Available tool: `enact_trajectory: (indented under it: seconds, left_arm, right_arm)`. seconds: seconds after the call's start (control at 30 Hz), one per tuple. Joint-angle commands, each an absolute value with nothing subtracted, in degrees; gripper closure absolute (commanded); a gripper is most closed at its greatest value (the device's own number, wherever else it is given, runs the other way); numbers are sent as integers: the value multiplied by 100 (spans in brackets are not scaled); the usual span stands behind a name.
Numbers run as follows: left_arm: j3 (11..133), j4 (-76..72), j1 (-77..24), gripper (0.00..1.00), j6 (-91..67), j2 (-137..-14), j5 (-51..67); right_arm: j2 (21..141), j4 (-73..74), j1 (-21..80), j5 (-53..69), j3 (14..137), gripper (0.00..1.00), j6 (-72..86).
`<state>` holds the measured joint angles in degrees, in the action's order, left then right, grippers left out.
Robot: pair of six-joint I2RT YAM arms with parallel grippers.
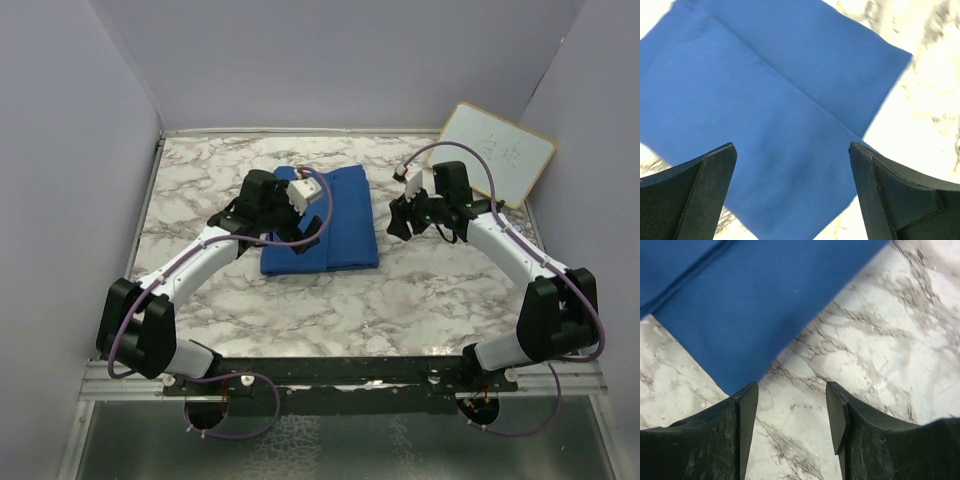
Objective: Open and lay out the surgical kit
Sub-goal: Open the surgical kit at the center of the board.
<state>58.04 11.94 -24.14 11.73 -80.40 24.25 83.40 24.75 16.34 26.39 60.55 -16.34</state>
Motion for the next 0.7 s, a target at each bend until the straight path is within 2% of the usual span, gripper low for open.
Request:
enact_trajectory:
  seconds: [0.0,0.3,0.5,0.67]
  left_arm:
    - [5486,1558,-2947,1,2198,-7793,2978]
    - [5208,1575,-4031,5,2987,-8025,1802]
    - [5253,1436,-4284,20,2971,-8338,766]
    - [5249,1404,-4295,31,2946,-8351,496]
  right_arm:
    - [8256,2321,1283,2720,5907,43,-1623]
    - [8348,2393,1257,2991,5898,43,-1644]
    - [8352,2405,1257,3113,5880,43,-1644]
    - [8384,2419,1257,3169,5880,43,-1644]
